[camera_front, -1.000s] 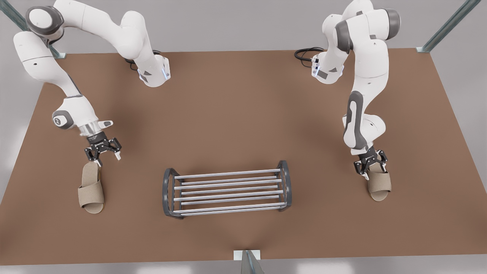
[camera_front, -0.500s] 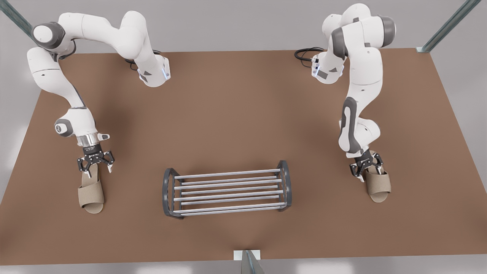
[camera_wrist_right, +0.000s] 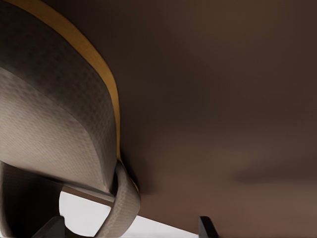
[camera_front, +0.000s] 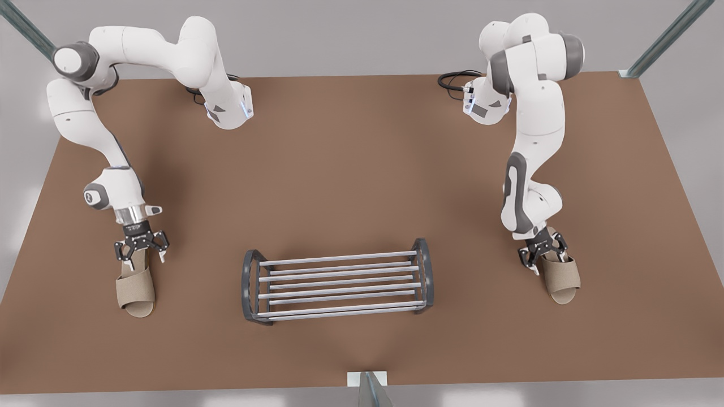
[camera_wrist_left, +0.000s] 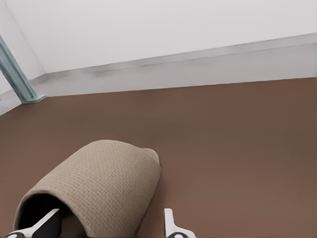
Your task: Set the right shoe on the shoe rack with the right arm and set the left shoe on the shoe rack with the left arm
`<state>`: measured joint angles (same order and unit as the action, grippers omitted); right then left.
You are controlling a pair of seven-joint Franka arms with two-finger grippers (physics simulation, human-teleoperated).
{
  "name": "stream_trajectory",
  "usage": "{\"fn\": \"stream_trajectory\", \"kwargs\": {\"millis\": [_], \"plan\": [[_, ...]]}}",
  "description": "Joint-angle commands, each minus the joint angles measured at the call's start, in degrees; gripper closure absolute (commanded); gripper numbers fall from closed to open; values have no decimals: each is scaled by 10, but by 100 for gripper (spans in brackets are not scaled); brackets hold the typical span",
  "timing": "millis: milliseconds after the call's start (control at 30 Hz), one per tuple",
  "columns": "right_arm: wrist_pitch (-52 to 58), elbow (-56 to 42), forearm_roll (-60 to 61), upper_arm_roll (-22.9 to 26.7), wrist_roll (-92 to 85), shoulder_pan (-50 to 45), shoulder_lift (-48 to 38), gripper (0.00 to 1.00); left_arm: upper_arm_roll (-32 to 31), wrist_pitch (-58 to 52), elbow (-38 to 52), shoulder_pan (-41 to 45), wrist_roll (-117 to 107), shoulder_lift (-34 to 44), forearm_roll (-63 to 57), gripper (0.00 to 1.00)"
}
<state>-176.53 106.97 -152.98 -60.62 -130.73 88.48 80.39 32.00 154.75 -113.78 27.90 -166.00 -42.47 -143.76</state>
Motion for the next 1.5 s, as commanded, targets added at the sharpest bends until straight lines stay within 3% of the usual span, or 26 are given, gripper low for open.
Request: {"fn": "stream_trajectory", "kwargs": {"millis": [0,800,900,1100,1267,1467], "plan": [[-4,-7,1,0,-44,-5,2,0,-2,-1,4,-1,-355,-2,1,0],[-54,-104,7,16,-14,-75,30,0,-10,-2,85,-17,-353,-58,2,1],[-54,-107,7,16,-13,-81,30,0,-10,-2,84,-16,-353,-57,8,25],[-54,-131,8,16,-5,-101,34,0,-9,4,83,-14,-352,-45,9,38],[-54,-137,8,16,-5,-108,34,0,-9,7,83,-7,-347,-29,9,66],[-55,-136,26,15,-5,-110,34,3,-7,45,84,22,-343,21,9,78]]}}
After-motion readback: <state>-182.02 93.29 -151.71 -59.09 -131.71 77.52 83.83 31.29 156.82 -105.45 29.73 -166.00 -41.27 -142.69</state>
